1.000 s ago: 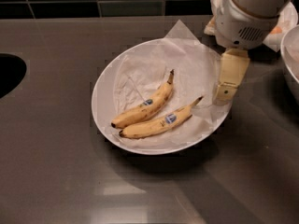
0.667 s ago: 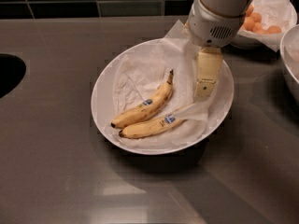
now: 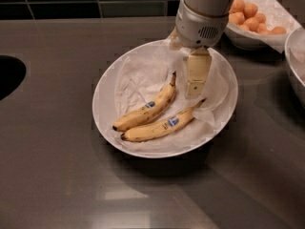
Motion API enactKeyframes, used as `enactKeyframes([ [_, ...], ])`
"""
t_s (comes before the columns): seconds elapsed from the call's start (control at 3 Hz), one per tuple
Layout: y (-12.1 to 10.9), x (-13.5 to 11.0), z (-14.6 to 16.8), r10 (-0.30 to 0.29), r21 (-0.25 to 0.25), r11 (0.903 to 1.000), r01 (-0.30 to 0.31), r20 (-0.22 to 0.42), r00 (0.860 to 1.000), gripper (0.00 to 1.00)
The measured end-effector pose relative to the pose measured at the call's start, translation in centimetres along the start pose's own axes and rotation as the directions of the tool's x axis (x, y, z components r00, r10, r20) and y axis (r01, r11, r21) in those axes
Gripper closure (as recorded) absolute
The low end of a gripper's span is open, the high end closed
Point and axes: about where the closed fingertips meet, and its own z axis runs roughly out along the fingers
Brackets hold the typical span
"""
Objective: Pick banana from white bowl
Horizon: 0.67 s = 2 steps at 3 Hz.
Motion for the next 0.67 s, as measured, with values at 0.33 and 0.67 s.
enactKeyframes([
  [0.33,0.00,-0.01,0.01,0.000,0.000,1.0000,0.000,0.000,1.000,0.00],
  [0.67,-0.41,-0.45,0.09,-0.006,0.018,0.9998,0.006,0.011,1.000,0.00],
])
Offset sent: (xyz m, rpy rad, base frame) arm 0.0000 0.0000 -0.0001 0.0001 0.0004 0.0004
